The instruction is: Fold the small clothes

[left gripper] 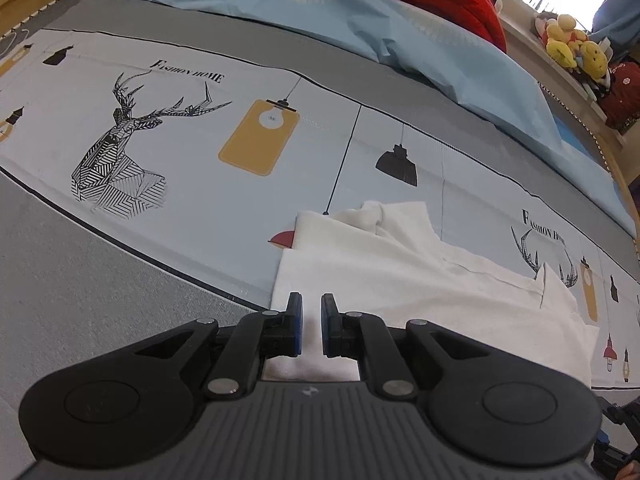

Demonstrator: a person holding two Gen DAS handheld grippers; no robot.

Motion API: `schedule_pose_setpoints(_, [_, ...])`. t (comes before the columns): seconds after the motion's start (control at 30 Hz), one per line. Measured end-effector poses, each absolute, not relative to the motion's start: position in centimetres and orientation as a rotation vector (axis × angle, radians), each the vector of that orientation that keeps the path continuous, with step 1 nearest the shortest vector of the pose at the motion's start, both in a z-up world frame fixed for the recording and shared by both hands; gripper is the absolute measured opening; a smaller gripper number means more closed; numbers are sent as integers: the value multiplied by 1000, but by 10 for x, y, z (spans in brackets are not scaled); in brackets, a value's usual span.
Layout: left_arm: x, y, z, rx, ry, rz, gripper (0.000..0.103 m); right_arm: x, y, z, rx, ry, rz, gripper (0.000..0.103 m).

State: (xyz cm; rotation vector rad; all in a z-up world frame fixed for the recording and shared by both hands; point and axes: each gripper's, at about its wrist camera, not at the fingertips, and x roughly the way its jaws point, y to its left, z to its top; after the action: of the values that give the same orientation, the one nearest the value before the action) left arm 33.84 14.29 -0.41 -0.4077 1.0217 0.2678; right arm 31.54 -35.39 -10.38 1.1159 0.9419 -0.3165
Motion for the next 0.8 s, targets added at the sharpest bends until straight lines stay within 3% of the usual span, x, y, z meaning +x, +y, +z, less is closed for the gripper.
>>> schedule_pose_setpoints(0.13, [339, 141, -5, -410, 1023, 264, 10, 319, -365, -115, 1109, 923, -352, 31])
schedule_pose_setpoints(0.2, [338, 140, -5, -411, 1023, 259, 10, 317, -369, -114, 1105, 908, -358, 5])
schedule_pose_setpoints(0.33, [338, 137, -6, -410, 1029, 238, 10, 307, -379, -102, 1065, 816, -445, 4])
schedule_pose_setpoints(0.6, [340, 130, -15, -441, 1070, 190, 10, 308, -364, -101, 1054, 951, -423, 9])
schedule_pose_setpoints(0.8, [342, 129, -27, -476, 1093, 171, 10, 321, -354, -85, 963, 828, -286, 9])
